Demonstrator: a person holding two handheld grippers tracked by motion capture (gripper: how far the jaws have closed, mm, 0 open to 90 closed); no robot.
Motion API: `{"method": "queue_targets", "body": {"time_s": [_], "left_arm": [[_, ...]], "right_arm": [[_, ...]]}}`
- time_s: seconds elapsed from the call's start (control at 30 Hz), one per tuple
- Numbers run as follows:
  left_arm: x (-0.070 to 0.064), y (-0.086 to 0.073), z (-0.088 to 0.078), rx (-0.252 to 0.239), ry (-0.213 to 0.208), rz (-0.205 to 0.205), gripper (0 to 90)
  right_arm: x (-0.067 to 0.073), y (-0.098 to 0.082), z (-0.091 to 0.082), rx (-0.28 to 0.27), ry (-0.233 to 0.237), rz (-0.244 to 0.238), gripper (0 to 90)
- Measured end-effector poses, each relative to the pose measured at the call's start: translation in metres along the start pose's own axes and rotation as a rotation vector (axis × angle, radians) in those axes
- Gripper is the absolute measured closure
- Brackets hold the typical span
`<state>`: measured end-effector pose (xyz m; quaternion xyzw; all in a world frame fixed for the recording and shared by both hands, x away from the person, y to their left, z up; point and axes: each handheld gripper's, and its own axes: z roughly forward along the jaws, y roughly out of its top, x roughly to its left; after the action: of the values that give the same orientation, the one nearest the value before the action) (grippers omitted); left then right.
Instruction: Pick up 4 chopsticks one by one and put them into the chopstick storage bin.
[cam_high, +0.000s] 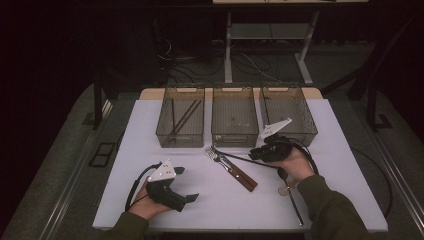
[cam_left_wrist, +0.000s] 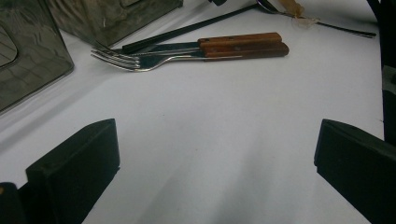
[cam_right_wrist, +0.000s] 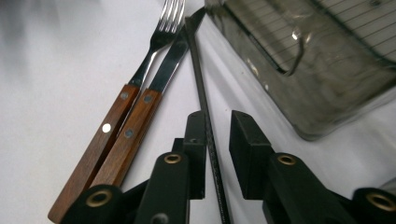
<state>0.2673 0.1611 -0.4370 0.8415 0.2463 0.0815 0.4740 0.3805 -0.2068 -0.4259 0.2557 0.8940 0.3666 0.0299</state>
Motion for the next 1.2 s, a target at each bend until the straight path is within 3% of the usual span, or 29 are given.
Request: {"method": "queue_targets", "body": {"time_s": [0.4, 0.6, 0.8, 0.9, 1.2], "left_arm": [[0.0, 0.0, 0.0, 0.009, -0.003, 0.002, 0.0], [-0.001, 0.0, 0.001, 0.007, -0.003, 0.001, 0.0], [-0.001, 0.0, 0.001, 0.012, -0.005, 0.005, 0.0], [-0.001, 0.0, 0.002, 0.012, -0.006, 0.004, 0.0], [-0.001, 0.0, 0.002, 0.011, -0.008, 0.003, 0.0]], "right_arm": [[-0.001, -0.003, 0.01, 0.079, 0.01, -0.016, 81.1], [-0.001, -0.004, 0.016, 0.111, 0.002, -0.067, 82.8], [0.002, -0.004, 0.017, 0.105, -0.009, -0.087, 84.0], [0.002, -0.005, 0.017, 0.111, -0.021, -0.122, 85.0], [0.001, -0.004, 0.017, 0.109, -0.006, -0.122, 85.6]]}}
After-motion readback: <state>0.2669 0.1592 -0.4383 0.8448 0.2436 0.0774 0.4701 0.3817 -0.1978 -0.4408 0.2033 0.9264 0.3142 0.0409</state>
